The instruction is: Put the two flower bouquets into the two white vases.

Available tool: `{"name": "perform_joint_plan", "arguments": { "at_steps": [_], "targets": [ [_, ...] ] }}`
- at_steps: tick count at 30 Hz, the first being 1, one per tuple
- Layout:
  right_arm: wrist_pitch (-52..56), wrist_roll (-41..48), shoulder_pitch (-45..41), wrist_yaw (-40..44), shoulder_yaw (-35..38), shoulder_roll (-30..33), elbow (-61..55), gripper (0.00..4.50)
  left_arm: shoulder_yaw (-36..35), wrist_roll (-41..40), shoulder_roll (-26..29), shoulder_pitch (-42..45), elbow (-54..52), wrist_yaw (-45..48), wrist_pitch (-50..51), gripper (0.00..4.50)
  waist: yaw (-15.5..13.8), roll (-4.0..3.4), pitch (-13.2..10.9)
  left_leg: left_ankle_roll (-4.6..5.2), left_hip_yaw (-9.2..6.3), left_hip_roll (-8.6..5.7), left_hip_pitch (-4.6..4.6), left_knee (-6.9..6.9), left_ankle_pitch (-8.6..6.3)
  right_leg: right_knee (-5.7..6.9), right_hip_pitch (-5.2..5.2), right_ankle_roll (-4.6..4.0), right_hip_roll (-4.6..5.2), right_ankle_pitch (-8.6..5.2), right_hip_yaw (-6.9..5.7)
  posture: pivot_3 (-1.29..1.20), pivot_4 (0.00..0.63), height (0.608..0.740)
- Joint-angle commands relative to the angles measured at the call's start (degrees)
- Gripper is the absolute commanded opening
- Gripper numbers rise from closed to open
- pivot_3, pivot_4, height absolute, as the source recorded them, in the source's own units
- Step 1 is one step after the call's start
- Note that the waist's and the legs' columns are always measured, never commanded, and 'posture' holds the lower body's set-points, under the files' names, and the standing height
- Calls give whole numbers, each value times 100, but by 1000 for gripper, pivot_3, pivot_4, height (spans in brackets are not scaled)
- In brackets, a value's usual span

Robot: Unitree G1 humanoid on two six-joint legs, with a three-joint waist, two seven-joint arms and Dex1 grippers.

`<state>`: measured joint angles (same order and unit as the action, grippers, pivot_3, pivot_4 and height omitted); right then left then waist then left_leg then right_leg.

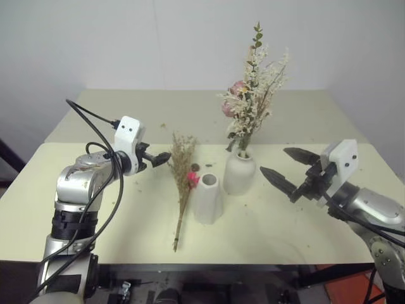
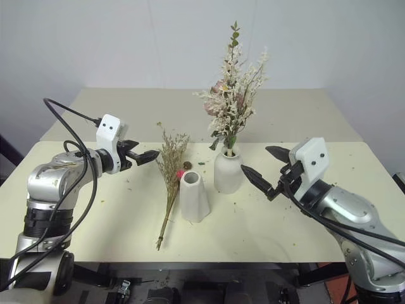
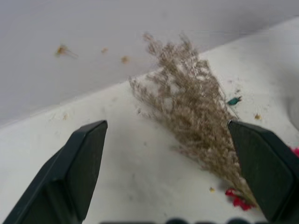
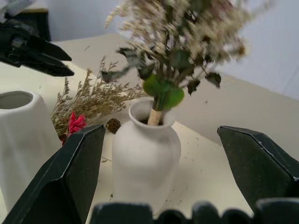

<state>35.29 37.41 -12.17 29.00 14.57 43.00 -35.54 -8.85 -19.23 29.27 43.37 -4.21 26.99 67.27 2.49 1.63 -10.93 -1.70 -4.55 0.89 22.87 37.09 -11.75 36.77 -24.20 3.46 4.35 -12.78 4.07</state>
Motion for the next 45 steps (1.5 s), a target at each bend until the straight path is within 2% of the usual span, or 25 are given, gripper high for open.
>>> {"name": "perform_joint_plan", "arguments": {
  "at_steps": [1, 3, 5, 11, 15, 18, 23, 31, 38, 42, 45],
  "targets": [
    [66, 141, -194, 134, 186, 203, -224, 4493, -504, -247, -98, 517, -275, -353, 1333, 4500, 3, 1, -1, 0, 0, 0, 0, 0, 0, -1, 1, 0, 0, 0, -1, 0, 150, 740],
    [135, 180, -308, 106, 184, 226, -205, 4493, -425, -344, -15, 789, -186, -330, 2132, 4500, 11, 2, 0, 0, 0, -1, 0, -1, 0, -7, 2, 2, 1, -1, 0, 0, 150, 740],
    [191, 180, -356, 103, 177, 258, -213, 4493, -244, -525, 149, 931, -50, -303, 2497, 4500, 17, 2, -1, -1, 0, -5, 3, -1, 0, -7, 0, 2, 4, -1, 1, 0, 150, 740],
    [408, 348, -285, 203, 367, 539, -464, 4493, 1099, -2046, 1613, 892, -136, -59, 2523, 4500, 32, 2, -1, -3, 0, -1, -1, -5, 1, 1, -6, 1, 2, -1, 3, 0, 150, 740],
    [560, 512, -247, 204, 550, 623, -479, 4493, 1602, -3075, 2166, 726, -430, -410, 2523, 4500, 2, 3, -2, -4, 1, -2, 0, -5, 1, -4, -2, 1, 5, -2, 3, 0, 150, 740],
    [688, 640, -250, 183, 596, 651, -454, 4493, 1675, -3823, 2071, 638, -316, -961, 2523, 4500, -36, 3, -2, -4, 1, -3, 0, -4, 1, -5, 0, 1, 7, -2, 2, 0, 150, 740],
    [869, 769, -405, 212, 528, 729, -316, 4493, 1583, -4866, 1590, 599, 176, -2113, 2523, 4500, -39, 6, -3, -4, 1, -3, 2, -3, 1, -5, 0, 0, 8, -1, 2, 0, 150, 740],
    [928, 741, -657, 262, 440, 800, -67, 4493, 1465, -5837, 1350, 445, 713, -3216, 2523, 4500, -3, 6, -3, -5, 2, -3, 0, -4, 2, -2, -2, -3, 5, 0, 5, 0, 150, 740],
    [851, 628, -394, -41, 473, 554, -248, 4493, 1045, -6093, 1016, 499, 1614, -3246, 2523, 4500, -33, 6, -3, -11, 1, -7, 3, -3, 5, -4, -2, -4, 8, 1, 4, 0, 150, 740],
    [933, 711, -81, -118, 593, 527, -508, 4493, 1157, -6174, 1134, 521, 1799, -2890, 2523, 4500, -28, 6, -2, -12, 1, -7, 3, -4, 6, -4, -3, -5, 7, 1, 3, 0, 150, 740],
    [981, 880, 351, 133, 711, 684, -814, 4493, 1384, -5962, 1246, 651, 1893, -2650, 2523, 4500, -27, 6, -2, -12, 1, -7, 3, -4, 6, -4, -3, -4, 7, 1, 3, 0, 150, 740]
  ]
}}
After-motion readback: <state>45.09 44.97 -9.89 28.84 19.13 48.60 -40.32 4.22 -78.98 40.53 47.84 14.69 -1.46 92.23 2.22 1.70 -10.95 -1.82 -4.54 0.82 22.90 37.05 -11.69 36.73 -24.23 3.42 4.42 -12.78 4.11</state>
